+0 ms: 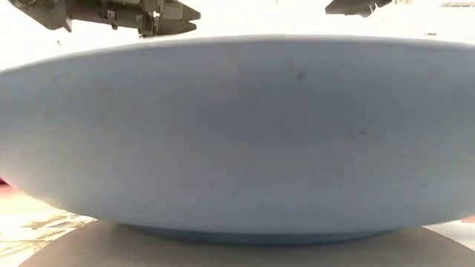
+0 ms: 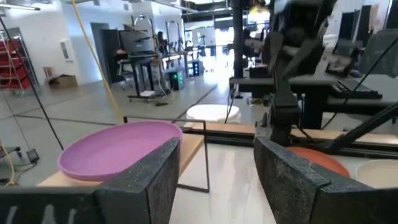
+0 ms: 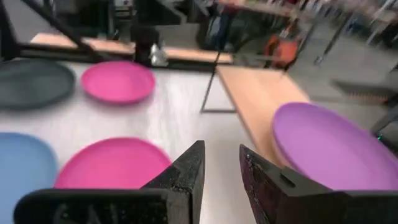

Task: Place and stack plates onto a shelf
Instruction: Stack the light pink plate on top of the purple plate

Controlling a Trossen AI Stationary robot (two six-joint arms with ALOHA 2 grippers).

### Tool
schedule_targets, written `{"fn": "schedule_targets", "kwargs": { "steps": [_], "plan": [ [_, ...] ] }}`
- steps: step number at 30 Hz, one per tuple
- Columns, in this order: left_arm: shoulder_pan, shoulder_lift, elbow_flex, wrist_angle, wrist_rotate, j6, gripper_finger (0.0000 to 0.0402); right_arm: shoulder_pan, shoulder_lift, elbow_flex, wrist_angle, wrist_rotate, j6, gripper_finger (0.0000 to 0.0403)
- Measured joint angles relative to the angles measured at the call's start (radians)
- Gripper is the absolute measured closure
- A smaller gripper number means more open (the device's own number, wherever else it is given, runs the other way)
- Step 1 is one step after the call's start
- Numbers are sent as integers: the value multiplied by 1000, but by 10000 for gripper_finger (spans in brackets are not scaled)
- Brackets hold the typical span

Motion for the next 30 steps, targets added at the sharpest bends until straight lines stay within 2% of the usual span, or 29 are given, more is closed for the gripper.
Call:
{"fn": "schedule_targets", "kwargs": {
  "steps": [3, 6, 11, 14, 20, 26, 30],
  "plan": [
    [6, 1, 0, -19, 0, 13, 190, -33, 95, 135, -183, -52, 53, 319],
    [9, 0, 0, -18, 0, 12, 190, -60, 193, 223, -284, -135, 40, 319],
    [9, 1, 0, -57, 0, 12, 190, -66, 322, 241, -303, -259, -140, 319],
    [9, 1, 0, -75, 0, 12, 190, -65, 400, 223, -303, -316, -192, 319],
    [9, 1, 0, -80, 0, 24, 190, -33, 542, 123, -243, -368, -316, 319],
    [9, 1, 0, -80, 0, 24, 190, 41, 633, 11, -51, -366, -520, 314],
    [9, 1, 0, -80, 0, 23, 190, 73, 668, -33, 87, -333, -571, 306]
  ]
}}
